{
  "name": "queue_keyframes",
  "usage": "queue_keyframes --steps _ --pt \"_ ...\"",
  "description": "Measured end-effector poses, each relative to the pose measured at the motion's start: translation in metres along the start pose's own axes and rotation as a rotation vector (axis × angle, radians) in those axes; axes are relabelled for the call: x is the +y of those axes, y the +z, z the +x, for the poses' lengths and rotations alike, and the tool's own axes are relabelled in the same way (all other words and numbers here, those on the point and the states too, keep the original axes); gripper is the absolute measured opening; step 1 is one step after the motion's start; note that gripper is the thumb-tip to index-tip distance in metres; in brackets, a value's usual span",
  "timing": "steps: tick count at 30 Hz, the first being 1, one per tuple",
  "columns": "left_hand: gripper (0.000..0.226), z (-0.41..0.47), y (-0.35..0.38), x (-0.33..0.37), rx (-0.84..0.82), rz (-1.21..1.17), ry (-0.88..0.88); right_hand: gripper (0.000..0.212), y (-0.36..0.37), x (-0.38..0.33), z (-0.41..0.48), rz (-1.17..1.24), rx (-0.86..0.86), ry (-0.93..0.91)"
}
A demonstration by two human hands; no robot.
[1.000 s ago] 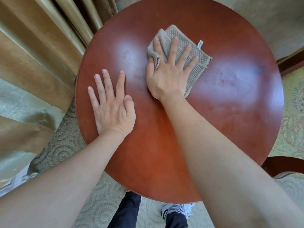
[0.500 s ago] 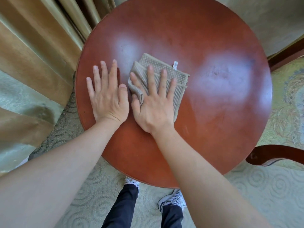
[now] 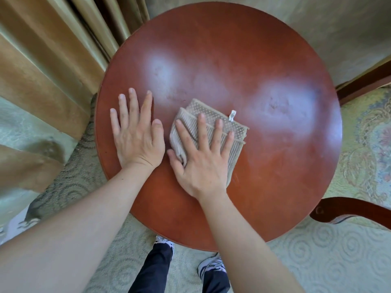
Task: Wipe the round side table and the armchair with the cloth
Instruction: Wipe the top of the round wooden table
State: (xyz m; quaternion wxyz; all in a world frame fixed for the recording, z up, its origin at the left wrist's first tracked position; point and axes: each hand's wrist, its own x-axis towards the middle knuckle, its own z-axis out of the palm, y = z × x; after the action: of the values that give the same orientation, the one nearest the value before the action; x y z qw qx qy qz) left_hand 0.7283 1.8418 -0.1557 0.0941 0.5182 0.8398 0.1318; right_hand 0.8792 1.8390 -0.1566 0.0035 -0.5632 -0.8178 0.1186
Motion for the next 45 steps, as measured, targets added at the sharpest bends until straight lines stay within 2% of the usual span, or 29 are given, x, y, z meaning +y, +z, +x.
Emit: queue_keyframes --steps 4,8,12,18,28,35,39,41,43,45 --pt "0.068 0.0 0.001 0.0 -0.009 0.037 -0.01 0.07 -0.015 0.017 0.069 0.017 -0.003 0.143" --pt "0.068 0.003 0.003 0.001 -0.011 0.042 -0.022 0.075 -0.025 0.033 0.119 0.009 0.016 0.171" --pt "0.069 0.005 0.004 0.001 -0.028 0.067 -0.017 0.079 -0.026 0.035 0.126 -0.021 0.019 0.178" --pt "0.075 0.005 0.006 0.001 -0.026 0.088 -0.012 0.083 -0.026 0.025 0.099 0.0 -0.007 0.2" --pt "0.08 0.004 0.009 -0.001 0.006 0.093 0.003 0.082 -0.003 0.015 -0.01 0.008 0.041 0.152" --pt "0.074 0.001 0.008 -0.002 0.01 0.048 0.011 0.06 -0.006 0.028 -0.068 0.052 -0.032 0.096" --pt "0.071 0.001 0.008 -0.002 0.009 0.053 0.001 0.059 -0.023 0.035 -0.064 0.267 -0.168 0.106" --pt "0.07 -0.001 0.007 -0.004 0.006 0.053 -0.011 0.07 -0.036 0.043 -0.06 0.529 -0.276 0.188" --pt "0.067 -0.005 0.006 -0.004 -0.001 0.02 -0.017 0.076 -0.06 0.054 -0.059 0.868 -0.383 0.4" --pt "0.065 -0.007 0.0 -0.004 0.001 -0.031 -0.014 0.081 -0.09 0.064 -0.063 1.21 -0.39 0.719"
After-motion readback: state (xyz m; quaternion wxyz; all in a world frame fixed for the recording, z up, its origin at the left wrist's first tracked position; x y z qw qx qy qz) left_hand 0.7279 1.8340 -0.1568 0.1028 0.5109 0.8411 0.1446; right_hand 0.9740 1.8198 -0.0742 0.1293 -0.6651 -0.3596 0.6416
